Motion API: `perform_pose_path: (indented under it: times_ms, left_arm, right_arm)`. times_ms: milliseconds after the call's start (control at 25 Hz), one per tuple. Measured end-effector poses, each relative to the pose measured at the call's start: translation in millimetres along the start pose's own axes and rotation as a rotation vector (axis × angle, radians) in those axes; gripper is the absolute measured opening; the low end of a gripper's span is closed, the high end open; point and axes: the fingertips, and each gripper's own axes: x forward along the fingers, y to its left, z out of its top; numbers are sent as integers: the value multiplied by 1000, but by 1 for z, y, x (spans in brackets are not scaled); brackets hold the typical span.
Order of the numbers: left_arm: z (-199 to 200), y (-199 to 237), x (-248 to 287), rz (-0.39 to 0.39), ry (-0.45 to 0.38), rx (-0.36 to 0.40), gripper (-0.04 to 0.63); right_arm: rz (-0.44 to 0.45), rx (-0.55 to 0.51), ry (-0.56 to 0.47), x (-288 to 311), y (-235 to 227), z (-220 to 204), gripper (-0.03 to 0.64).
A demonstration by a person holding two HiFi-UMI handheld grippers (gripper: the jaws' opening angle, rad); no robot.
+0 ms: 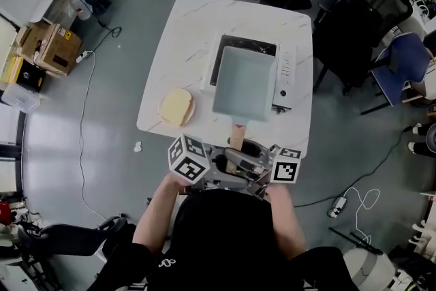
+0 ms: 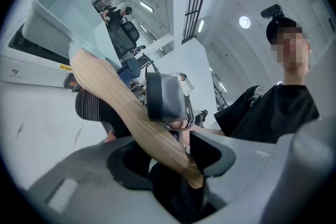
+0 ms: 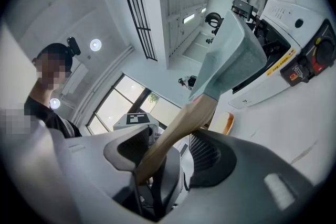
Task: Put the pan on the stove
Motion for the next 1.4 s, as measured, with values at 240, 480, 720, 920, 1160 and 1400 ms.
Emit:
perform_pose_path:
  times_ms: [240,480,720,920,1160,1400]
  left_arm:
    - [13,16,-8,-13,1,-11,215]
    - [29,34,-22,-39,10,-23,215]
    - [44,51,-30,-63,29,-37,215]
    - [54,66,-34,-69,31,-45,215]
    - [64,79,-40,-71,33,-59,215]
    - [69,91,-43,-78,31,-73,215]
  right_arm:
    - [-15,11,-9,8,-15,15,244]
    - [-43,23,-21,21,-34,34,244]
    - [-72,39,-31,27,-52,52,244]
    - [-81,47,-34,31,-66,63,244]
    - [-82,62,-40,37,-79,74,244]
    - [-92,76,-34,41,-91,80,244]
